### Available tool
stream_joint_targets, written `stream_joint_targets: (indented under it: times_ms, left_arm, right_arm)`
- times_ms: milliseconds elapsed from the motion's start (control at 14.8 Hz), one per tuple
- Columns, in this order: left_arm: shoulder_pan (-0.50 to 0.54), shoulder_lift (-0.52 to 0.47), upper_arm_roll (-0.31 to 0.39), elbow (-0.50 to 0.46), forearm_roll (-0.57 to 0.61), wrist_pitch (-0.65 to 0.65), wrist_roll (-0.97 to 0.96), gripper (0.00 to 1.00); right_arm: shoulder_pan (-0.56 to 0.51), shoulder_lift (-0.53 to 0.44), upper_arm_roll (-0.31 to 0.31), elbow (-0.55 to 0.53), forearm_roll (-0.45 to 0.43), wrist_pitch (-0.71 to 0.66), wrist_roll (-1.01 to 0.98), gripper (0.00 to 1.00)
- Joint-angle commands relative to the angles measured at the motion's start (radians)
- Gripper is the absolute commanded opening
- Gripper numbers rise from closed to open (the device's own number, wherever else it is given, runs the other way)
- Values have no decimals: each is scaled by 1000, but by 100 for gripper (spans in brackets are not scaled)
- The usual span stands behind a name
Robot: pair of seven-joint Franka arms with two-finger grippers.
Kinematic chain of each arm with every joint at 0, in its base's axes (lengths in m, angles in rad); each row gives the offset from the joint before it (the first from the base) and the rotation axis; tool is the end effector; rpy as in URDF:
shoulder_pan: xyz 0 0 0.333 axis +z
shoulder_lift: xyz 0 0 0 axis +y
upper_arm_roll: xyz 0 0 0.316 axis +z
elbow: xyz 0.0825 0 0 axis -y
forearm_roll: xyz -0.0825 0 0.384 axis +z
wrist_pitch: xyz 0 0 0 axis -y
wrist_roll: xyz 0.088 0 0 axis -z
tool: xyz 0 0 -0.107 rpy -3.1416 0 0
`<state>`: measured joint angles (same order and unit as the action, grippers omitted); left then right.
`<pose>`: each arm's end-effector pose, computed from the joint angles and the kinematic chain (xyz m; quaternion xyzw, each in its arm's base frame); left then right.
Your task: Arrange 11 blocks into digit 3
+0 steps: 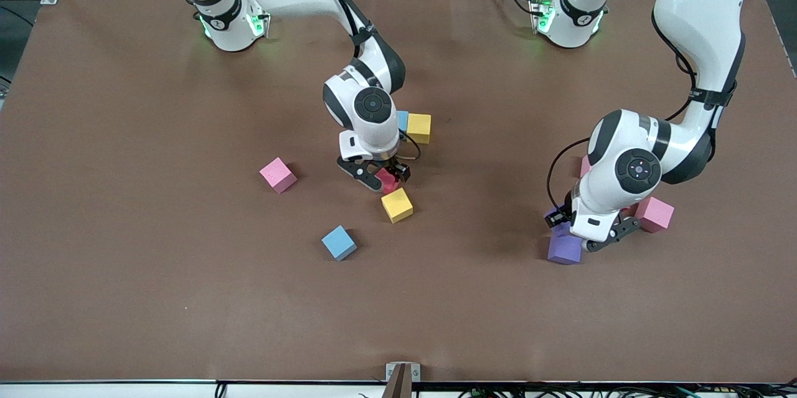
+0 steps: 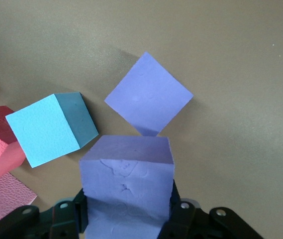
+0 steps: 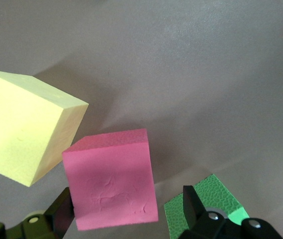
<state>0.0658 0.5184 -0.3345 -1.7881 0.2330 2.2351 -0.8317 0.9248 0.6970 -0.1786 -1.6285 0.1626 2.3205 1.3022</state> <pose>0.6332 -0.1495 0.2730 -0.9743 -0.2246 0.0107 0.0161 0.4949 0.4822 0.2180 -0.9515 0.3075 -0.0001 0.0052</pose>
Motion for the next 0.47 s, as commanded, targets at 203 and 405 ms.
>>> stream_joint_targets:
  times_ms: [203,405]
  left_arm:
    - [-4,-1,-1,6,20,-15,-21,43]
    - [-4,0,-1,6,20,-15,-21,43]
  right_arm:
    - [-6,15,-7,24,-29,-1,-9,73]
    - [-11,15,-7,22,-34,20,-9,79]
